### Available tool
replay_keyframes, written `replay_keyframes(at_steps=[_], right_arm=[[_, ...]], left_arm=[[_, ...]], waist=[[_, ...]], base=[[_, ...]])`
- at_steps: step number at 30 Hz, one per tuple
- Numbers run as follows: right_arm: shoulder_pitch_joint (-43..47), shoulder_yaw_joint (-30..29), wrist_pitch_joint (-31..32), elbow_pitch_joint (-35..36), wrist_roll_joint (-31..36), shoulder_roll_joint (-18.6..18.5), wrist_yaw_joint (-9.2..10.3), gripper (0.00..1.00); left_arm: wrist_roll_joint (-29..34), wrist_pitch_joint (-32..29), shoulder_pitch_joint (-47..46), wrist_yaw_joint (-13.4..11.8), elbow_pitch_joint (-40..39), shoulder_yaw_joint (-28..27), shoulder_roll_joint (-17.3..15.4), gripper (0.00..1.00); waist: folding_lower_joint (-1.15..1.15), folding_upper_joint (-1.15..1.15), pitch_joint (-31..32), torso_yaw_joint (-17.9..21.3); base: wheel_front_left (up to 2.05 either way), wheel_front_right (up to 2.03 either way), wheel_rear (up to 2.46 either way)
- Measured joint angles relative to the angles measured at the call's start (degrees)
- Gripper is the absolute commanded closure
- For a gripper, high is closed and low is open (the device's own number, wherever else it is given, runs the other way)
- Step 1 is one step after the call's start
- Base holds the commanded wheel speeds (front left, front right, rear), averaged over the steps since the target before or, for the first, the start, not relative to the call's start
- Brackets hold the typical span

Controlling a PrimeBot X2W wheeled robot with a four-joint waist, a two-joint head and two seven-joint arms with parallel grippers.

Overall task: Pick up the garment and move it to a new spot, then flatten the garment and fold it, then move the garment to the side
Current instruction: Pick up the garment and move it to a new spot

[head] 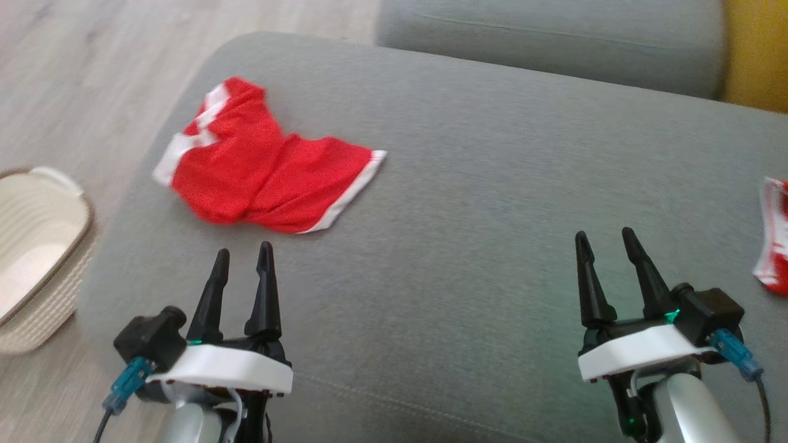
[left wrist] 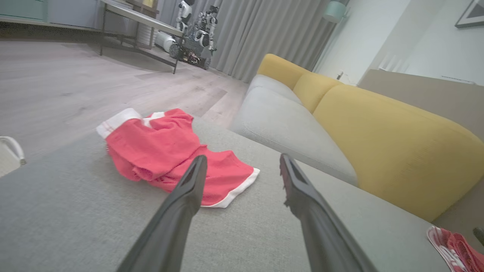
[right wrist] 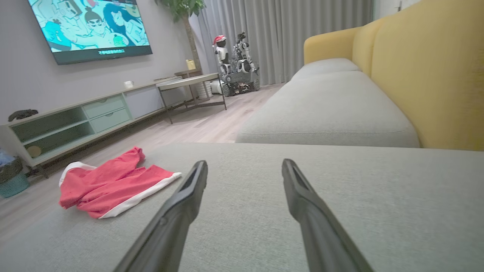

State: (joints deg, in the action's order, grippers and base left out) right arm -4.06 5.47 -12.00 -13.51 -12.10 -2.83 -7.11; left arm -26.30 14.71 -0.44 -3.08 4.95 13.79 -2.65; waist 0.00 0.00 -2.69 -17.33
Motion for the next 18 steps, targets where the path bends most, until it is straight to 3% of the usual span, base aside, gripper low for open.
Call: replay_keyframes(at_steps=[6,18], right_arm=[[0.0,0.5,-0.1,-0.6,-0.5,0.0,0.01,0.0],[-0.1,0.9,-0.2,-0.1,-0.8,0.0,0.0,0.0]], left_arm=[[-0.2,0.0,0.1,0.0,0.0,-0.4,0.0,0.0],[-1.0,0.0,-0.8,0.0,-0.2,-2.1,0.0,0.0]], waist=[[0.0,0.0,-0.1,-3.8],[0.0,0.0,-1.6,-3.9]], base=[[0.0,0.0,0.0],[0.0,0.0,0.0]])
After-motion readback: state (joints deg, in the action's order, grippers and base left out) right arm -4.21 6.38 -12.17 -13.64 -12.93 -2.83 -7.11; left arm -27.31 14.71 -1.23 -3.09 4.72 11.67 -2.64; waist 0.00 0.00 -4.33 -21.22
